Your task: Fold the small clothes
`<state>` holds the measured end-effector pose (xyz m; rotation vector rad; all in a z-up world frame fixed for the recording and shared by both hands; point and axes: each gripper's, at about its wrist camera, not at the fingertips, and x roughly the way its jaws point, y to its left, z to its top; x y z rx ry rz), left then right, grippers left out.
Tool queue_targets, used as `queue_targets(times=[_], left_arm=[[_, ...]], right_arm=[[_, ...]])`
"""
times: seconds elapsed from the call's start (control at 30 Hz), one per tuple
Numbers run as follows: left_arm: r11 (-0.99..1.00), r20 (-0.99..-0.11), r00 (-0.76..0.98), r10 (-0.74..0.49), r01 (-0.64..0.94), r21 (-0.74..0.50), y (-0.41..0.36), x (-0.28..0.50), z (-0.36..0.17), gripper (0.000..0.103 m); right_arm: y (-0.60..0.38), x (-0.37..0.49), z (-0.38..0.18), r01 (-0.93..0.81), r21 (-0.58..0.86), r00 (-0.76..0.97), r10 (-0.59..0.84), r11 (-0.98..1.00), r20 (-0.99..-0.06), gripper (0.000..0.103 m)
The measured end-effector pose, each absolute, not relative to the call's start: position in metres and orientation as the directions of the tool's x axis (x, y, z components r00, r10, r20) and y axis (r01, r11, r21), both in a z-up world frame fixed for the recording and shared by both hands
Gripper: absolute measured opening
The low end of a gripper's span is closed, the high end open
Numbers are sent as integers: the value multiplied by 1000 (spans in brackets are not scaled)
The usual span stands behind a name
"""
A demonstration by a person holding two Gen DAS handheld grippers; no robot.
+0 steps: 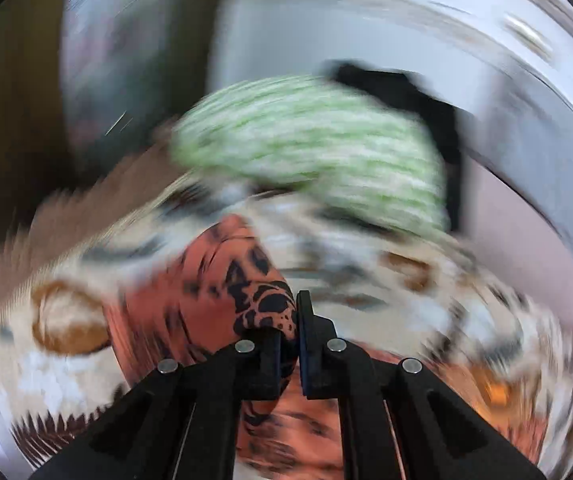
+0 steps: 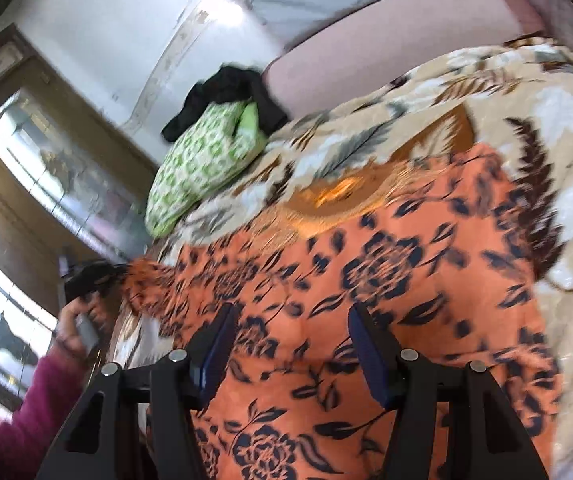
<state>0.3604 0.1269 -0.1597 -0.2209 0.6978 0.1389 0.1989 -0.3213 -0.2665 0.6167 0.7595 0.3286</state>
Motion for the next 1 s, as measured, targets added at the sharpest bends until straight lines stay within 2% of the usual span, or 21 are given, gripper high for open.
queue_targets(times=[0.13,0.2,0.23,0.27,0.3,0.33,0.37,0.4,0.47,0.53,0.63,0.73,0.83,0.9,0.93,1.0], left_arm=[[991,-634,766,-105,130,-7,-12,324,-132,6],[943,-676,713,-185,324,83,-92,291,-140,6],[905,-710,673,-206,406,122,-125,279,-154,13],[846,-758,617,-212,504,174,-165,263,-174,25],[808,-780,592,-201,550,210,-186,248,-188,32],[773,-801,570,-181,587,243,-207,237,-206,51],[751,-818,553,-159,606,264,-219,230,-224,65],[735,-830,543,-130,615,287,-226,225,-241,66],[724,-859,507,-64,617,310,-227,214,-272,66],[753,-894,446,-47,603,262,-211,208,-285,66],[826,-892,415,-180,556,91,-160,196,-271,66],[851,-825,495,-271,524,35,-114,182,-244,68],[927,-746,641,-183,364,85,-61,202,-225,72],[975,-741,667,-76,205,84,-29,229,-222,72],[991,-747,664,-29,118,67,-12,244,-222,72],[1000,-748,664,-10,1,-12,11,271,-228,72]], right_arm=[[-358,193,-263,36,689,748,438,724,-499,61],[-374,189,-260,66,713,773,416,698,-479,61],[-385,186,-259,87,724,790,395,684,-468,61],[-393,184,-257,103,730,803,377,675,-461,61],[-401,182,-255,114,735,813,362,668,-455,61],[-411,179,-254,135,741,826,339,658,-451,61],[-419,177,-253,156,743,832,318,651,-454,62],[-427,175,-253,175,743,837,300,646,-458,62],[-443,170,-255,211,757,847,271,618,-457,67],[-452,167,-256,229,779,853,264,585,-449,74],[-452,167,-257,229,761,842,269,607,-468,75],[-427,177,-252,156,728,809,336,668,-482,75],[-383,187,-247,38,664,752,416,747,-511,75],[-352,194,-245,-43,624,709,464,780,-531,75],[-329,199,-243,-92,595,683,485,799,-546,75],[-298,206,-242,-139,544,653,490,827,-578,75]])
